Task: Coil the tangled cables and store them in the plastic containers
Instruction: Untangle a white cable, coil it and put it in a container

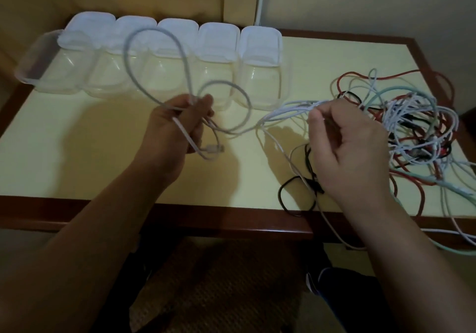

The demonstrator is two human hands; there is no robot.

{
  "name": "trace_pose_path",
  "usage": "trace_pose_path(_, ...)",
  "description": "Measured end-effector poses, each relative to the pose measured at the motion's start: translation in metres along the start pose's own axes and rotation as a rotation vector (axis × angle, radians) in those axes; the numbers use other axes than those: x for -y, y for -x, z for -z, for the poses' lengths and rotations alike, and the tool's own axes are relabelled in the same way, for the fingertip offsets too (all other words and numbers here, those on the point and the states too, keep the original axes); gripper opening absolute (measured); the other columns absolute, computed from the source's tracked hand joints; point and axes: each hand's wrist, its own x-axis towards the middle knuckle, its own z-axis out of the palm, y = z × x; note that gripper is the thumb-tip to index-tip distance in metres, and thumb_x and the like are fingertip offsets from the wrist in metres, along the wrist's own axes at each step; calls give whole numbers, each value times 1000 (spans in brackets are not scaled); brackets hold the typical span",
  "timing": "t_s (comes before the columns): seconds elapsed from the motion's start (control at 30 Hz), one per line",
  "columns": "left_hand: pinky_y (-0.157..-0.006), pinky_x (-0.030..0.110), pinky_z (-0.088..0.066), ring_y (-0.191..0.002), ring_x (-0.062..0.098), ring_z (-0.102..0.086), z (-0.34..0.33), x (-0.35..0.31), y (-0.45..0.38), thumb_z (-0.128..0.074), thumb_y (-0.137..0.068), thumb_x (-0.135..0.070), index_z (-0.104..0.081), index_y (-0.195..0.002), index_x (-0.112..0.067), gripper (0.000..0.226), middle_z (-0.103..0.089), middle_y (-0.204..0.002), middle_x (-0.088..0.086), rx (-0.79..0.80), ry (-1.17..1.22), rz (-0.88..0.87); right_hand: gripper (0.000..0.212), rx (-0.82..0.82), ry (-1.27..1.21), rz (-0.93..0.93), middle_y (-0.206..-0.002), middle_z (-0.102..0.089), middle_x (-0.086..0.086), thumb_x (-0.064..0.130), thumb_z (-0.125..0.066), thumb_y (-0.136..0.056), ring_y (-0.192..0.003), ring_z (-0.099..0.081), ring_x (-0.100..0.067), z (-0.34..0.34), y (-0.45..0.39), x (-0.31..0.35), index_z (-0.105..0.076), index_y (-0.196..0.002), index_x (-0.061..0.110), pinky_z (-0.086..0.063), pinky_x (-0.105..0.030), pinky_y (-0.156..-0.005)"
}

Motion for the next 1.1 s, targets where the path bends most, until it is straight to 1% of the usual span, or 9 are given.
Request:
trace_pose_path(0.13,-46,22,-19,-43,16,-22,-24,11,19,-73,-89,-39,-77,-72,-18,27,-27,-47,5,177,-86,1,19,21,10,68,-79,-51,9,20,-57,-107,-67,-43,-6,-11,7,11,-68,-96,9,-31,-17,-64)
trace_pose_path(0.23,-46,25,-16,-45,16,-22,-38,14,26,-67,-91,-44,-79,-78,-13,36,-27,-51,8,203,-49,89,18,68,-28,128,-76,-46,13,24,-59,-107,-63,-42,-2,-16,10,18,-69,-99,11,-33,-18,-60)
trace_pose_path(0.33,-45,24,-18,-44,15,-19,-43,16,29,-67,-91,-51,-59,-56,-17,49,-27,-49,0,297,45,161,17,200,-57,173,-77,-58,11,29,-59,-107,-66,-55,-10,-21,13,23,-71,-111,19,-47,-33,-59)
trace_pose_path(0.43,-45,21,-23,-42,9,-24,-44,17,32,-69,-93,-43,-75,-71,-23,30,-32,-47,-5,357,55,106,21,256,-37,196,-75,-53,15,32,-56,-107,-65,-58,-14,-28,14,24,-71,-117,23,-48,-39,-57)
trace_pose_path(0.6,-44,22,-21,-40,10,-25,-43,18,28,-64,-90,-40,-72,-72,-10,35,-32,-45,-3,222,65,136,21,334,22,190,-67,-50,13,45,-53,-105,-62,-57,-16,-28,12,25,-63,-111,28,-46,-37,-54)
trace_pose_path(0.73,-49,30,-11,-44,8,-19,-37,12,17,-61,-89,-48,-80,-82,-21,34,-21,-48,-6,99,190,195,41,361,82,78,-61,-49,6,56,-41,-105,-59,-52,-16,-29,9,20,-55,-83,24,-39,-34,-52)
trace_pose_path(0.87,-40,21,-16,-42,7,-14,-11,1,0,-54,-101,-45,-79,-73,-22,44,-19,-48,-8,-118,382,225,42,335,112,-2,-57,-46,7,44,-41,-107,-55,-48,-15,-28,4,3,-47,-72,21,-34,-34,-52)
trace_pose_path(1.0,-41,22,-18,-42,7,-15,4,1,-7,-52,-104,-47,-78,-75,-23,46,-21,-48,-8,-228,400,204,31,306,153,-34,-68,-54,4,34,-43,-105,-59,-52,-17,-30,4,0,-56,-83,17,-40,-34,-52)
trace_pose_path(1.1,-50,27,-27,-41,9,-19,-8,6,1,-52,-104,-46,-79,-77,-21,46,-23,-50,-7,-141,136,221,22,163,217,-21,-85,-60,0,30,-46,-108,-68,-58,-22,-32,4,-5,-60,-98,16,-46,-37,-56)
